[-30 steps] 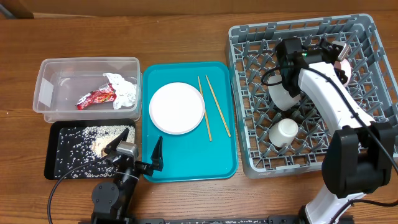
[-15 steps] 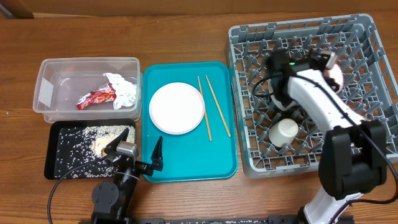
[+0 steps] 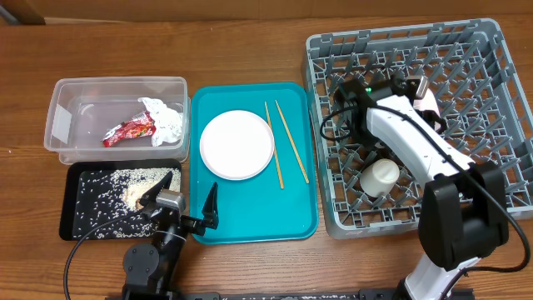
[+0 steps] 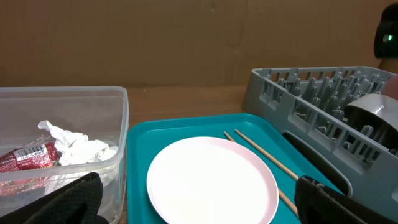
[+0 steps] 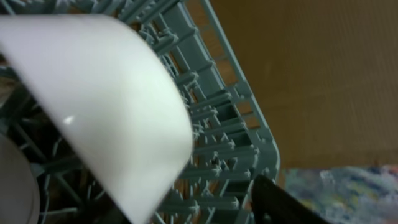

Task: Sort waste into correct bins and load items into the dishwasher
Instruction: 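Carry the pink bowl into the dish rack and release it, then move the right gripper to the white plate and grasp its rim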

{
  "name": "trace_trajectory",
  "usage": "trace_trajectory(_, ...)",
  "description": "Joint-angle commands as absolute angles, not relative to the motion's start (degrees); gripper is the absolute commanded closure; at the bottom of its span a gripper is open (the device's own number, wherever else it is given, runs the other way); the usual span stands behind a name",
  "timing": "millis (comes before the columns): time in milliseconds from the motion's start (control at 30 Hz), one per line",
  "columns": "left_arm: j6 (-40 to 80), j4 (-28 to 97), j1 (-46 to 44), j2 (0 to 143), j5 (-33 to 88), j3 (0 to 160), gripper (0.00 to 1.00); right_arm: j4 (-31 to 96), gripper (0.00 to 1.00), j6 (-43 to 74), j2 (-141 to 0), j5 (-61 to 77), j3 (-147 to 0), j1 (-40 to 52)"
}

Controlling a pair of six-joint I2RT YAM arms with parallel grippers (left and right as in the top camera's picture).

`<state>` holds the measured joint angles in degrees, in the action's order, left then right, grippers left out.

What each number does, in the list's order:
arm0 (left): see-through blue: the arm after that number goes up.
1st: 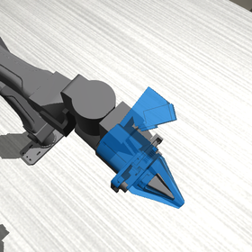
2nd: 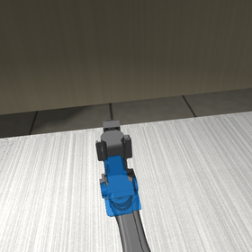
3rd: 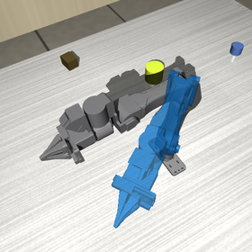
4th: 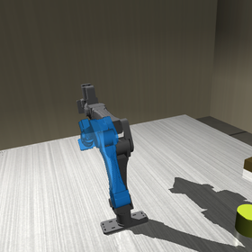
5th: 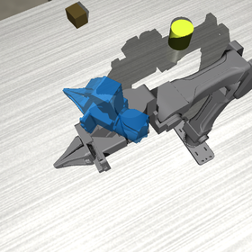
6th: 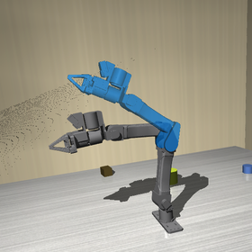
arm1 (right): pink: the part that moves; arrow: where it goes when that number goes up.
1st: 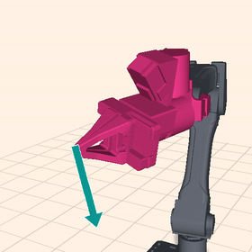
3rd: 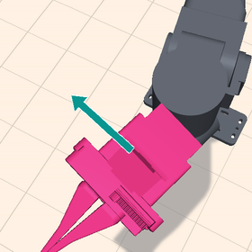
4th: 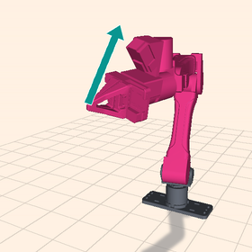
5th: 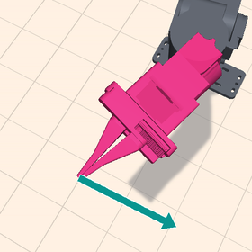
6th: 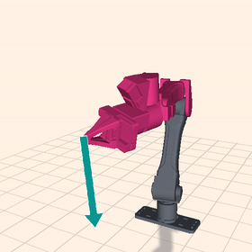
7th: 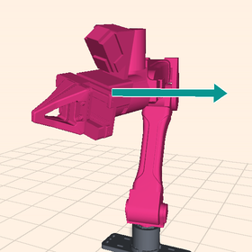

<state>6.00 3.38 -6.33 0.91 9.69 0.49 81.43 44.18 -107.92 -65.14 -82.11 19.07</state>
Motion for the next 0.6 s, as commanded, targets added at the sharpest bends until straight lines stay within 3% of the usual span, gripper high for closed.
trace_trajectory(0,6.6,3.3,-6.0,0.3,10.3,0.3,0.0,86.8,0.38,50.0,-107.2,-63.9,-90.3,21.4)
trace_trajectory(200,6.6,3.3,-6.0,0.3,10.3,0.3,0.0,92.3,0.39,49.5,-106.6,-55.5,-100.9,25.5)
trace_trajectory(400,6.6,3.3,-6.0,0.3,10.3,0.3,0.0,88.3,0.39,44.5,-106.6,-45.9,-102.1,29.5)
trace_trajectory(567,6.6,3.3,-6.0,0.3,10.3,0.3,0.0,74.3,0.43,26.3,-106.6,-14.0,-101.2,31.7)
